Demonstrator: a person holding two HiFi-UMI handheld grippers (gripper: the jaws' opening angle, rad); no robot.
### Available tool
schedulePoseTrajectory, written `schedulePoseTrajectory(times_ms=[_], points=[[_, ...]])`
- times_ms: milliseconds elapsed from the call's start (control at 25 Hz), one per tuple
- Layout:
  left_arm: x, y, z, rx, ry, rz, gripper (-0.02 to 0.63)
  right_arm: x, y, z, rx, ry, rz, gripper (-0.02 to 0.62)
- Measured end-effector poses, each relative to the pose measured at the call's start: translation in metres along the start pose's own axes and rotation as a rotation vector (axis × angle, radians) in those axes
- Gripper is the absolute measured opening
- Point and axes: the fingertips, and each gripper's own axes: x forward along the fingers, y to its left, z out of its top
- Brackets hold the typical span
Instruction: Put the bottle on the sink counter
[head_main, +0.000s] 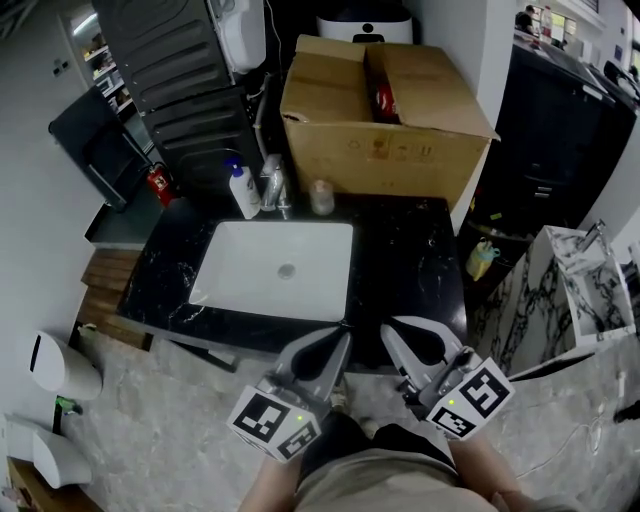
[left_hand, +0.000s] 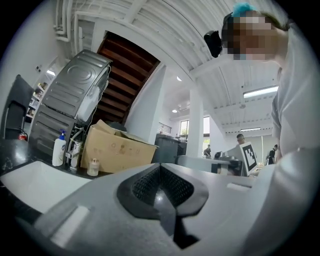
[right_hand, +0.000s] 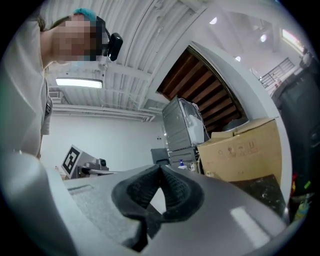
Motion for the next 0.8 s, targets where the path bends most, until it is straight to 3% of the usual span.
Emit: schedulePoseTrajectory(times_ms=[360,800], points=[[0.002,-0.008,-0.023,-0.008,0.065,-0.001,0.008,-0.004,0.013,-0.022,-0.015,0.069,-0.022,0.003],[-0.004,-0.005,-0.032,-0.01,0.09,0.019,0.008,0.003,0.034,-0.032,-0.07,0.122,0.029,0.003]])
